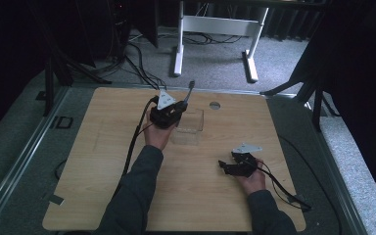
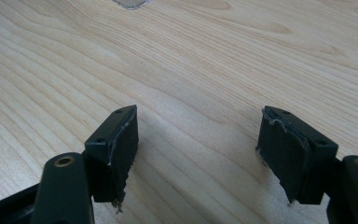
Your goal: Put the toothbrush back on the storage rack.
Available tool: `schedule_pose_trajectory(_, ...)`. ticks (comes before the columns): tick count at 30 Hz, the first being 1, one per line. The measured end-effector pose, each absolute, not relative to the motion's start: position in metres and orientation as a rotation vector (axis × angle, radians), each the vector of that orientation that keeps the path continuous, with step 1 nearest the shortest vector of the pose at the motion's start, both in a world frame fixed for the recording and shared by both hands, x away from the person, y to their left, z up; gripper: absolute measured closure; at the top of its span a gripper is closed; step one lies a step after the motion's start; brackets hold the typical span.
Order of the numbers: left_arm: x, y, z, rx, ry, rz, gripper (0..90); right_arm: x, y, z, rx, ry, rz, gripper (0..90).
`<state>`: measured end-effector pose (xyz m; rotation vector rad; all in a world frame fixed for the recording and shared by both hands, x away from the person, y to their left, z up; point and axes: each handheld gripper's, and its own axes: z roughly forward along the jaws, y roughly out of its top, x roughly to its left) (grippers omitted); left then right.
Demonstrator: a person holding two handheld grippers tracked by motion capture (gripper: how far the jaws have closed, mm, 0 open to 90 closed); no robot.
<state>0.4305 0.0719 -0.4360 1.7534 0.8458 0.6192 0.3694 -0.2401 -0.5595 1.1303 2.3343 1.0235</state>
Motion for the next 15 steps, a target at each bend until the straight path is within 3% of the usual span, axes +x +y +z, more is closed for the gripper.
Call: schedule_pose_trajectory(15, 0.4327, 0.0668, -0.4453, 1.867, 0.827, 0.624, 78.0, 0.3694, -0.2401, -0.5595, 1.129, 2.336, 1.023, 28.4)
